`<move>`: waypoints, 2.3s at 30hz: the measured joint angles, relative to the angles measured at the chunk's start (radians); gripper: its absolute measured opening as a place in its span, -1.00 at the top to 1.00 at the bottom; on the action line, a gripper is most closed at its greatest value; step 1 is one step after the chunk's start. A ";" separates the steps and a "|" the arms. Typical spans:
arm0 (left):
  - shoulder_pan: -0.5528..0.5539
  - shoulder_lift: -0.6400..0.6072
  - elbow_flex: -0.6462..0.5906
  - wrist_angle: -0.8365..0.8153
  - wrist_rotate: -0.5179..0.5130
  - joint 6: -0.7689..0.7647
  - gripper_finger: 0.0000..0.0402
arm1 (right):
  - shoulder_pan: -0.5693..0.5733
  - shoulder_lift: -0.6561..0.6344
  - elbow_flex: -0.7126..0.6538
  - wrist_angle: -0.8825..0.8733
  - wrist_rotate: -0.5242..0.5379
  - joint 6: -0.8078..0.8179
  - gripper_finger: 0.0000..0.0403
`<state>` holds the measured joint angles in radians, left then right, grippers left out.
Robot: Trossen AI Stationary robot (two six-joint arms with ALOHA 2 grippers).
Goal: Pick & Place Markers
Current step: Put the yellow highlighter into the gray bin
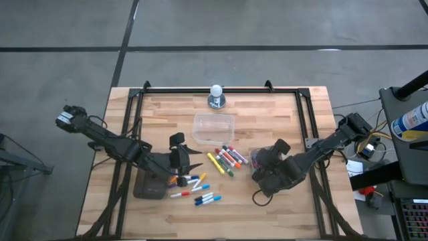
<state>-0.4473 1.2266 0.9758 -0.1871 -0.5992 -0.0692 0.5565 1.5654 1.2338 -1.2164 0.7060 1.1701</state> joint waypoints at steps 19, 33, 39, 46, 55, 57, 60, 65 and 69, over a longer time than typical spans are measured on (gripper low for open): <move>0.003 0.002 -0.117 0.040 0.078 -0.116 0.12 | -0.005 -0.001 0.137 0.599 0.706 -0.561 -0.12; 0.099 0.119 -0.161 0.101 0.308 -0.021 0.12 | -0.060 0.000 0.100 0.675 0.663 -0.604 -0.11; 0.151 0.209 -0.154 0.107 0.264 0.034 0.12 | -0.060 0.000 0.099 0.677 0.689 -0.660 -0.11; 0.196 0.296 -0.126 0.105 0.270 0.095 0.12 | -0.056 0.000 0.099 0.676 0.681 -0.658 -0.11; 0.279 0.363 -0.076 0.103 0.408 0.169 0.12 | -0.032 0.000 0.099 0.676 0.681 -0.658 -0.11; 0.293 0.370 -0.064 0.108 0.443 0.184 0.12 | -0.024 0.000 0.099 0.676 0.681 -0.658 -0.11; 0.312 0.388 -0.053 0.108 0.493 0.206 0.12 | -0.016 0.000 0.102 0.675 0.682 -0.671 -0.11; 0.337 0.420 -0.046 0.107 0.528 0.209 0.12 | -0.005 0.000 0.104 0.676 0.684 -0.674 -0.11; 0.343 0.451 -0.046 0.107 0.545 0.210 0.12 | 0.005 0.000 0.105 0.676 0.684 -0.674 -0.11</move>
<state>-0.1040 1.6773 0.9298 -0.0806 -0.0537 0.1408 0.5613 1.5650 1.3384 -0.5407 1.3903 0.4965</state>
